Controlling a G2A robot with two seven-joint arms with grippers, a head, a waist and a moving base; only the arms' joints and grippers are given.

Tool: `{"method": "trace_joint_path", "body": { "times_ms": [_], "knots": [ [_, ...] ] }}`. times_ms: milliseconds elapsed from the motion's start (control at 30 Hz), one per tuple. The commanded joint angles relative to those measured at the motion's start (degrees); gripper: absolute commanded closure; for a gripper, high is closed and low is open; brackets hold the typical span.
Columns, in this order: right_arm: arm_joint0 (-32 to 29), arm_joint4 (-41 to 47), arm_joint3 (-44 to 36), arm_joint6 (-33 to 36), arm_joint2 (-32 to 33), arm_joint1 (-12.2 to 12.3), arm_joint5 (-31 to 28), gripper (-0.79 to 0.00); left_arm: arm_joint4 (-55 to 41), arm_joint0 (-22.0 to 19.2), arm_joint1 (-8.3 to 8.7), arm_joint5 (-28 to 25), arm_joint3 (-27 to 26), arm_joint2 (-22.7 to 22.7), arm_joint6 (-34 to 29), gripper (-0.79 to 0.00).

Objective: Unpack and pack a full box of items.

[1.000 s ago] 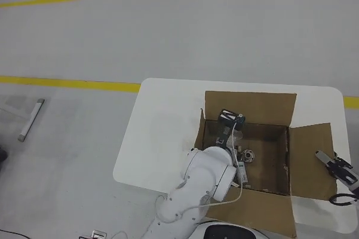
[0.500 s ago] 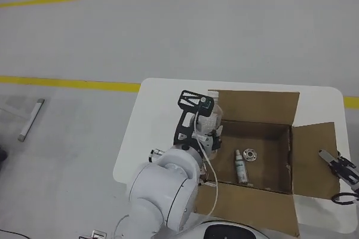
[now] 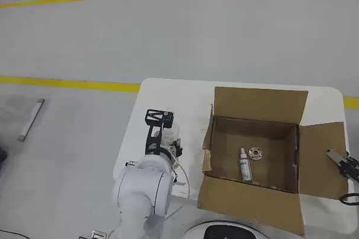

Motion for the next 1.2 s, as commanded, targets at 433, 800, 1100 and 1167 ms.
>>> {"method": "trace_joint_path", "body": {
  "times_ms": [433, 800, 1100, 1167],
  "knots": [
    [-0.9, -0.3, 1.1, -1.0, 0.5, 0.1, -2.0, 0.0, -1.1, 7.4, 0.84, -4.7, 16.5, -2.9, 2.3, 0.0],
    [-2.0, 0.9, 3.0, -1.7, 0.2, 0.0, -4.1, 0.0, -0.6, 6.8, 1.43, -6.4, 21.7, -4.4, 5.3, 0.0],
    [-1.9, 1.5, 2.8, -1.1, 0.3, 0.1, -4.7, 0.0, -1.2, 3.2, 1.06, -4.7, 28.5, -1.9, 6.1, 0.0],
    [-1.7, 1.4, 2.8, -0.9, 0.4, 0.2, -4.6, 0.0, -1.1, 2.6, 1.03, -4.1, 29.7, -1.7, 6.4, 0.0]
  ]
}}
